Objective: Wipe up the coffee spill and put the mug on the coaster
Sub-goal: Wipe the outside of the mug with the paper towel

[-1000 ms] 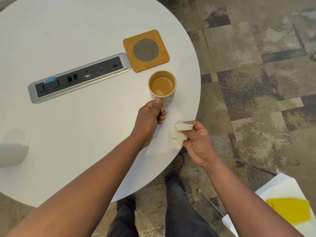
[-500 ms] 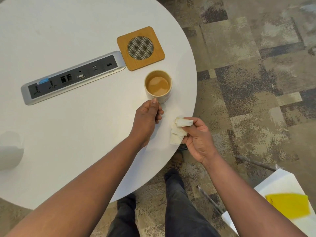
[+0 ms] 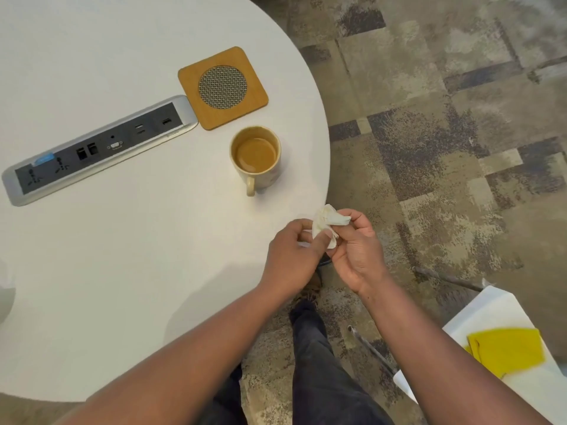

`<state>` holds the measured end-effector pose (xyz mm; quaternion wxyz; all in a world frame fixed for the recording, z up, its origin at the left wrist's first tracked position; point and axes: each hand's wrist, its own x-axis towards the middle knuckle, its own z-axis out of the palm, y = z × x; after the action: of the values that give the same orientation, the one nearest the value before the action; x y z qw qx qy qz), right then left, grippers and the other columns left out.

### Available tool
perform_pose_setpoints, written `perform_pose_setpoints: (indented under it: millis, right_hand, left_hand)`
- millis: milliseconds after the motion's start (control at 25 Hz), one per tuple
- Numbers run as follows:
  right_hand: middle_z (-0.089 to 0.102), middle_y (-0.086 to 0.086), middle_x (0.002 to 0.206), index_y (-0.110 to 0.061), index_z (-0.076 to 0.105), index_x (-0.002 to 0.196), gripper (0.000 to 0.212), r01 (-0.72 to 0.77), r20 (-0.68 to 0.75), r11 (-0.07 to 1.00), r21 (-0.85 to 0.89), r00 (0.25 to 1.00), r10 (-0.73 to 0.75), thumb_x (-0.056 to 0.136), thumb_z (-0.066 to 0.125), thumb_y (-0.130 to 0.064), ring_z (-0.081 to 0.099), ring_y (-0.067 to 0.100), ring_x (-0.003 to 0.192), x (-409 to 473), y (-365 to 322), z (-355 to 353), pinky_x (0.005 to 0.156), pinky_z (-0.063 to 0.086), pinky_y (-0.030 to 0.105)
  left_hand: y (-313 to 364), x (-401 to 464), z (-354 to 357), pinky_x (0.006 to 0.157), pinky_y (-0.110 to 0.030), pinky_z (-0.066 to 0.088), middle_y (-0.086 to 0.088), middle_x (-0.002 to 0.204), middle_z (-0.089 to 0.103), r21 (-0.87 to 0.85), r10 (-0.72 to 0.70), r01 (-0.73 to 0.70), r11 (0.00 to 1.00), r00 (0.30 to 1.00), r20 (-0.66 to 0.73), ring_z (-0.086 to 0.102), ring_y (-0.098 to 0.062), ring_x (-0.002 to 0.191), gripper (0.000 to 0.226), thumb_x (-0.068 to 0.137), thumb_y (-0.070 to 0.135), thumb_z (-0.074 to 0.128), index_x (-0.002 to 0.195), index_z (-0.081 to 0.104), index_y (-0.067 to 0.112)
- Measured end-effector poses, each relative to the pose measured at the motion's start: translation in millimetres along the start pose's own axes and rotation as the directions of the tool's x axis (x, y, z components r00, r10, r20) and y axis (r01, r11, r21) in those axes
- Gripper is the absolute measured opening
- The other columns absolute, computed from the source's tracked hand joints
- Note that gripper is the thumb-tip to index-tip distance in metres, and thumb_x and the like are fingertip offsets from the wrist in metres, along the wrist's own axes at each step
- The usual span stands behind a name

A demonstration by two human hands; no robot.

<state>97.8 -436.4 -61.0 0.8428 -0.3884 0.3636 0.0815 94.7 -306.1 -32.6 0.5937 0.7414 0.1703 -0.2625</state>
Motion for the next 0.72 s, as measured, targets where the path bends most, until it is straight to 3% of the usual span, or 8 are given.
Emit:
perform_pose_setpoints:
  millis: [80, 200, 320, 480, 600, 720]
  right_hand:
    - [0.073, 0.017, 0.098, -0.007, 0.064, 0.095, 0.019, 0.021, -0.035, 0.999, -0.026, 0.999, -0.022, 0.09, 0.058, 0.01, 0.07, 0.03, 0.087, -2, -3, -10, 0.065, 0.062, 0.035]
    - [0.075, 0.014, 0.102, -0.003, 0.068, 0.103, 0.029, 0.057, -0.001, 0.986, -0.158, 0.998, -0.058, 0.092, 0.048, 0.016, 0.07, 0.024, 0.093, -10, -1, -27, 0.075, 0.06, 0.03]
    - [0.076, 0.005, 0.106, -0.007, 0.066, 0.114, 0.035, 0.14, 0.098, 0.923, -0.357, 0.989, -0.112, 0.091, 0.054, 0.016, 0.071, 0.015, 0.098, -20, 1, -45, 0.081, 0.057, 0.024]
    - [0.078, 0.002, 0.099, -0.006, 0.07, 0.111, 0.029, 0.155, 0.155, 0.882, -0.445, 0.983, -0.094, 0.088, 0.065, 0.011, 0.072, 0.011, 0.092, -19, -6, -60, 0.081, 0.056, 0.022]
    - [0.078, 0.004, 0.1, -0.008, 0.071, 0.109, 0.027, 0.115, 0.118, 0.871, -0.478, 0.991, -0.067, 0.087, 0.068, 0.007, 0.071, 0.013, 0.094, -12, -7, -70, 0.084, 0.055, 0.027]
    - [0.074, 0.009, 0.112, -0.009, 0.061, 0.127, 0.044, 0.055, 0.121, 0.903, -0.425, 0.993, -0.003, 0.087, 0.067, 0.009, 0.07, 0.015, 0.101, -7, -4, -73, 0.088, 0.058, 0.032]
  left_hand:
    - [1, 6, 9, 0.074, -0.042, 0.062, 0.011, 0.066, 0.067, -0.088, -0.039, 0.043, 0.995, 0.998, 0.04, 0.066, -0.011, 0.068, 0.009, 0.089, 0.021, 0.073, 0.097, 0.074, 0.025]
    - [1, 16, 20, 0.062, -0.024, 0.056, 0.004, 0.072, 0.071, -0.075, -0.054, 0.056, 0.996, 0.998, 0.024, 0.066, -0.009, 0.065, 0.016, 0.086, 0.009, 0.077, 0.1, 0.077, 0.018]
    - [-8, 21, 32, 0.066, -0.029, 0.06, -0.006, 0.087, 0.076, -0.062, -0.088, 0.088, 0.994, 0.996, 0.006, 0.071, -0.017, 0.073, 0.012, 0.084, 0.011, 0.08, 0.095, 0.077, 0.015]
    - [-18, 29, 37, 0.081, -0.042, 0.062, 0.003, 0.106, 0.075, 0.064, -0.01, 0.007, 0.998, 0.999, 0.043, 0.073, -0.024, 0.094, 0.008, 0.084, 0.019, 0.081, 0.084, 0.073, 0.018]
    - [-16, 32, 38, 0.077, -0.034, 0.056, 0.008, 0.088, 0.071, 0.259, 0.116, -0.123, 0.958, 0.992, 0.041, 0.067, -0.015, 0.083, 0.013, 0.081, 0.021, 0.082, 0.084, 0.069, 0.022]
    - [-13, 32, 41, 0.073, -0.034, 0.055, 0.011, 0.079, 0.066, 0.332, 0.19, -0.189, 0.924, 0.981, 0.029, 0.065, -0.015, 0.076, 0.021, 0.084, 0.018, 0.077, 0.09, 0.061, 0.03]
